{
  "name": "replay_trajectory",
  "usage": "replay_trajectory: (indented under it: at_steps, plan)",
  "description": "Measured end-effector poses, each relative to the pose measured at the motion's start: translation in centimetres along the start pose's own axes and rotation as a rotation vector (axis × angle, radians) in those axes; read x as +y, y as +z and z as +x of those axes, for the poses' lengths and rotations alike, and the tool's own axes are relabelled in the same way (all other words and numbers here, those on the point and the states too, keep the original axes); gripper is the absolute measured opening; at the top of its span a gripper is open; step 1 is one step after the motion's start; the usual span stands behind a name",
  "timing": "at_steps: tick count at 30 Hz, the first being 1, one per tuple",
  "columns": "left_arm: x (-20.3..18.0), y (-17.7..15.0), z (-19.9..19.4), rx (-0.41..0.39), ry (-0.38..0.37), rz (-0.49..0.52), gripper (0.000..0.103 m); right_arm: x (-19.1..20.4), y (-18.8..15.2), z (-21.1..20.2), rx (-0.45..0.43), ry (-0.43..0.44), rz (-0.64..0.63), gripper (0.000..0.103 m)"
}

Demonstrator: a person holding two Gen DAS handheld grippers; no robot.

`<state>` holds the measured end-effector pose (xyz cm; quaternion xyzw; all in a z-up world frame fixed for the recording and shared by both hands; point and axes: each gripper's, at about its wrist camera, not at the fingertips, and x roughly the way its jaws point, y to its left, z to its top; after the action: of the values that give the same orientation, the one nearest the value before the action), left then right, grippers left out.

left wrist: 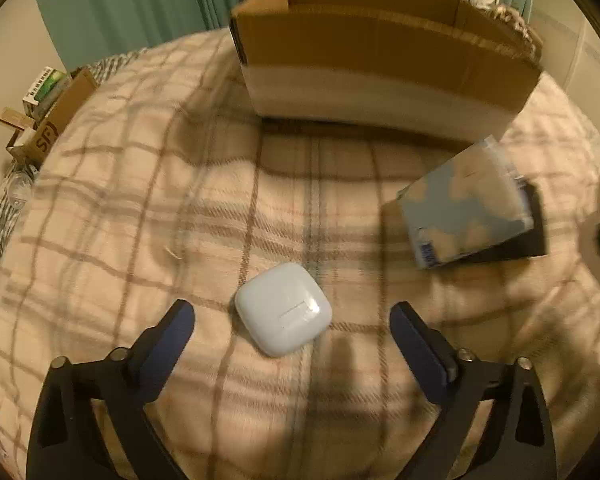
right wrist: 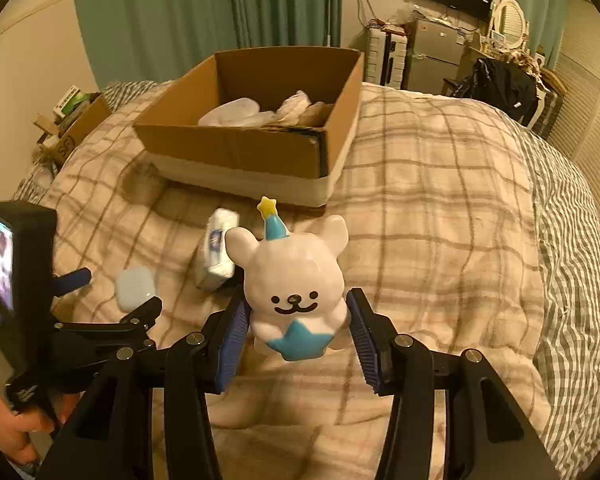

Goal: Organize objects
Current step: 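Grasp the white bear figurine with the right gripper while the left gripper grasps the white earbud case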

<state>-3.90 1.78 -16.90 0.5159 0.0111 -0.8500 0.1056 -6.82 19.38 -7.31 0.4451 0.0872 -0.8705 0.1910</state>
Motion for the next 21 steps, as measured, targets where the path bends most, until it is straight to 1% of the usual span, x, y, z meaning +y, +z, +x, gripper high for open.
replay_trajectory:
  at_steps: [3,6,7,8,14,21]
  plan:
    - [0.0,0.2,1.6,0.032,-0.010,-0.003,0.089,-0.5,0.0,0.6,0.008,0.012,0.007,0.048]
    - [0.0,0.1,2.3,0.035,-0.024,0.002,0.076,-0.4,-0.1,1.4,0.023,0.021,0.003,0.048]
    - [-0.1,0.1,2.2,0.032,-0.028,0.005,0.069,-0.4,-0.2,1.5,0.027,0.022,0.002,0.048]
    - [-0.1,0.1,2.1,0.030,-0.028,0.006,0.058,-0.4,-0.2,1.7,0.031,0.021,0.001,0.048]
    - [0.0,-0.5,0.5,0.049,-0.051,0.004,0.058,-0.2,-0.4,1.1,0.026,0.017,-0.004,0.048]
    - [-0.3,-1.3,-4.9,0.018,-0.062,-0.009,0.058,0.4,-0.4,-1.8,0.002,0.015,-0.015,0.048]
